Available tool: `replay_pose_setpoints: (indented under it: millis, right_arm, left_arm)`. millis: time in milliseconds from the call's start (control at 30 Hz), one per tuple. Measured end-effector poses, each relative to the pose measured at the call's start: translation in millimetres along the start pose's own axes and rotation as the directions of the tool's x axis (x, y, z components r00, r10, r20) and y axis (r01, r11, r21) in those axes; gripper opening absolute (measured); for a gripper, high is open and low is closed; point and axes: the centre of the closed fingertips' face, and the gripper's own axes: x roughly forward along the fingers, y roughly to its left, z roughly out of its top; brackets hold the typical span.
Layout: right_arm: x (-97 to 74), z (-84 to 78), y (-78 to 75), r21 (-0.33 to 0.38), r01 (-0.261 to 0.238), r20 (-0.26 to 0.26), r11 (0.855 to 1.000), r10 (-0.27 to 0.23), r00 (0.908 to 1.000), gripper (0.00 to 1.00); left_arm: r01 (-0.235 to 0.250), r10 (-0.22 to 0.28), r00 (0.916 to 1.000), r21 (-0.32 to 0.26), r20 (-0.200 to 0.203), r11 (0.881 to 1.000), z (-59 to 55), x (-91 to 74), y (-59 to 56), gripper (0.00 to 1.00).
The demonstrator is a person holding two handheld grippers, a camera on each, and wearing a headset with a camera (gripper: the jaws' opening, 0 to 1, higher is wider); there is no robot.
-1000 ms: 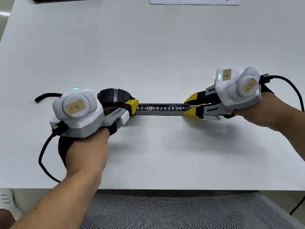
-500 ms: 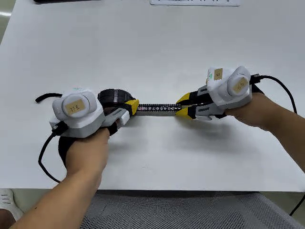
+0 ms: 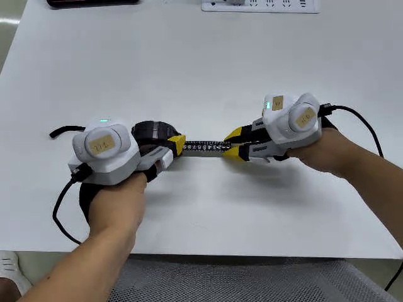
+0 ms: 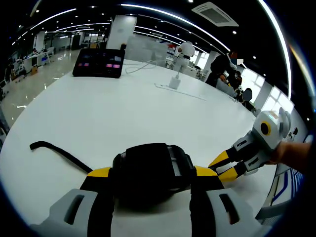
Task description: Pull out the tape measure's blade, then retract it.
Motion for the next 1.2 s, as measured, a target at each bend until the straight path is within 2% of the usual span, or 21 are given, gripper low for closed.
replay_pose_setpoints:
  millis: [1200]
  right_arm:
    - [47.2,39.3,6.7,-0.023,-0.035,0.043,0.999,0.036,0.9985,0.11]
  left_arm:
    - [0.012,-0.011,0.9999,-0.019,0.008,1.0,0.1,0.0,0.3,0.58]
